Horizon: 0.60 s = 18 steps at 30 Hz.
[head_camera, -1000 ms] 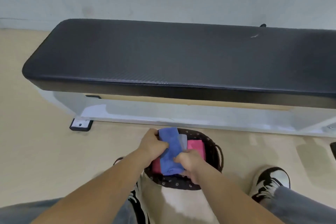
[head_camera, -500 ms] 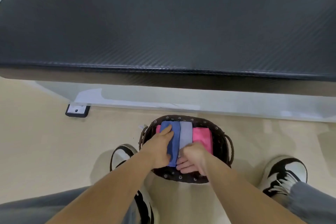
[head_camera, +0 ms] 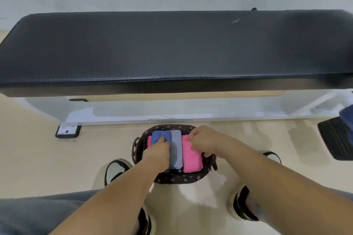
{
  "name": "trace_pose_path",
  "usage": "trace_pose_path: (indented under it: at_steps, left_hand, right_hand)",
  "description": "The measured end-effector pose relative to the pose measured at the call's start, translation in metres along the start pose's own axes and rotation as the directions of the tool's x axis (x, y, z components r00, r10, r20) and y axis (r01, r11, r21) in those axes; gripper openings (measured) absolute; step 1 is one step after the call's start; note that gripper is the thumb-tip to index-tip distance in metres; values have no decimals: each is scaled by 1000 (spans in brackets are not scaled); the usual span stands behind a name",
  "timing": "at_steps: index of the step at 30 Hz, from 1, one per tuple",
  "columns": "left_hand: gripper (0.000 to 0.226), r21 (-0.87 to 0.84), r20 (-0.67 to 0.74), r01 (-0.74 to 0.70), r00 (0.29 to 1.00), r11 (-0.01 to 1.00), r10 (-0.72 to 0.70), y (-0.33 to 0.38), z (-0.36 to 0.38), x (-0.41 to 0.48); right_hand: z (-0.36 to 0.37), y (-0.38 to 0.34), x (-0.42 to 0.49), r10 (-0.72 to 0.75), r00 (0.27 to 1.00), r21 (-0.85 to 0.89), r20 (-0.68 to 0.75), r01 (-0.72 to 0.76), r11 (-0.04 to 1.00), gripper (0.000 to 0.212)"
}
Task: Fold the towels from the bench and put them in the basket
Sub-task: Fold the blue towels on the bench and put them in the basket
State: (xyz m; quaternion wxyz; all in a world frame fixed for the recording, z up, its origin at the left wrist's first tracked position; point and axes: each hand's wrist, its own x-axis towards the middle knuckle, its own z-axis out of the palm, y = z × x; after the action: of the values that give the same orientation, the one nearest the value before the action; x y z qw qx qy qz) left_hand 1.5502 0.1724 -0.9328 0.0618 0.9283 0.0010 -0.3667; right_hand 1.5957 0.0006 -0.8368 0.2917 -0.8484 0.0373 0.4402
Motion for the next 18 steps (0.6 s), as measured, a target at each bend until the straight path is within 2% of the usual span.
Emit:
trace_pose_path:
  at_steps: [2,5,7,9,12,14,16,18]
  left_hand:
    - [43,-91,-158,-84,985,992,69,14,-25,-16]
    - [27,-324,-332,-304,923,896,194,51,-63,-46]
    - [21,-380,-419,-436,867,815,269,81,-92,-68]
    - [22,-388,-495,-529,810,755,314,116,-123,-92]
    - [21,-463,-559,-613,762,640,326,163,-161,-127]
    - [19,-496,-578,-645,745,582,333,192,-177,-141]
    - [21,-511,-596,-671,727,537,342,221,-187,-147]
    - [22,-517,-622,-687,711,510,327,254,-192,-150]
  right_hand:
    - [-30,-6,-32,-32,999,-180,17,35,983,28]
    - [-76,-11,-89,-90,994,-376,-57,62,925,30]
    - [-101,-10,-127,-120,987,-483,-105,54,874,37]
    - [-126,-1,-161,-128,979,-495,-157,34,868,39]
    - [-156,21,-200,-159,949,-396,-273,39,917,29]
    - [-172,45,-215,-207,869,-348,-451,43,937,25]
    - [-184,70,-225,-212,736,-316,-643,-2,949,21]
    - [-193,89,-238,-171,617,-281,-768,-86,956,19]
